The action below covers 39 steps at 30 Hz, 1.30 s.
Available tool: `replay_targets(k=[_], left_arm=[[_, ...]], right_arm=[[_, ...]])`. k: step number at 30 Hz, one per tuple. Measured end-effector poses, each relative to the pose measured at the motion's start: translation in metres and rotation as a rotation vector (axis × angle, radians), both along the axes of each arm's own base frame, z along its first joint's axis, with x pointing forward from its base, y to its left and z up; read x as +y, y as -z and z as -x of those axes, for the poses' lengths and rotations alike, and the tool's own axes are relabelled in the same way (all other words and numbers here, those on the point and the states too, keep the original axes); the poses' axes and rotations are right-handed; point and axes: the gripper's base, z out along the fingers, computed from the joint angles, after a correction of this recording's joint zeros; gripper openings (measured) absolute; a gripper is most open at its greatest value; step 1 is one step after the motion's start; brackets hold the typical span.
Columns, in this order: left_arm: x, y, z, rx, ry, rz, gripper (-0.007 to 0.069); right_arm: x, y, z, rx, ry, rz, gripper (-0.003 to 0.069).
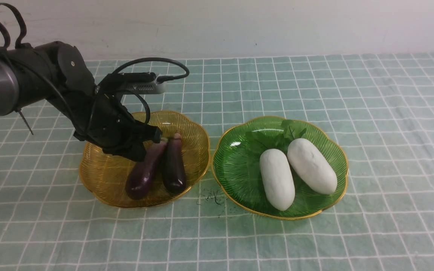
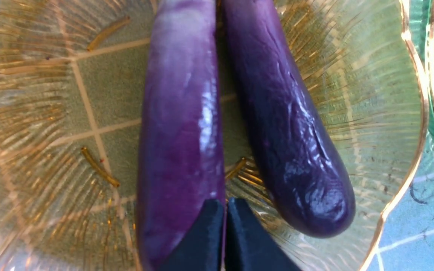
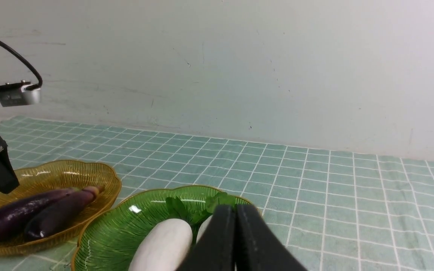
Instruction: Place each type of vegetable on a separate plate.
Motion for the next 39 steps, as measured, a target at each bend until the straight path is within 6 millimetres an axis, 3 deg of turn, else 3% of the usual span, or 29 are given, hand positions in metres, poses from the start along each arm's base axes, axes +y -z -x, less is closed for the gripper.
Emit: replay_targets(k=[5,11,20,30,33,39], left_arm=[[0.0,0.0,0.0,0.002,0.001,0.0,-0.0008],[0.0,-0.007,0.006,0.023,0.013,0.0,-0.0008],[0.004,-0.062,0.034,-0.054,0.036,0.017,-0.0008],[0.015,-0.137,0.096,-0.169,0.081,0.001,-0.0008],[0.022,-0.162,0.126,-0.211,0.097,-0.022,-0.0008],[0.028,-0.185,0.161,-0.253,0.109,-0.031,-0.0008]], right_arm=[[-0.006,0.03,0.005,0.013,0.071,0.008,-0.0015],[-0.011,0.052,0.006,0.05,0.163,0.051,-0.0015],[-0.013,0.077,0.005,0.169,0.193,0.076,-0.0015],[-0.013,0.08,0.006,0.197,0.195,0.085,-0.0015],[-0.014,0.08,0.006,0.199,0.21,0.084,-0.0015],[-0.015,0.08,0.006,0.202,0.24,0.081,-0.0015]])
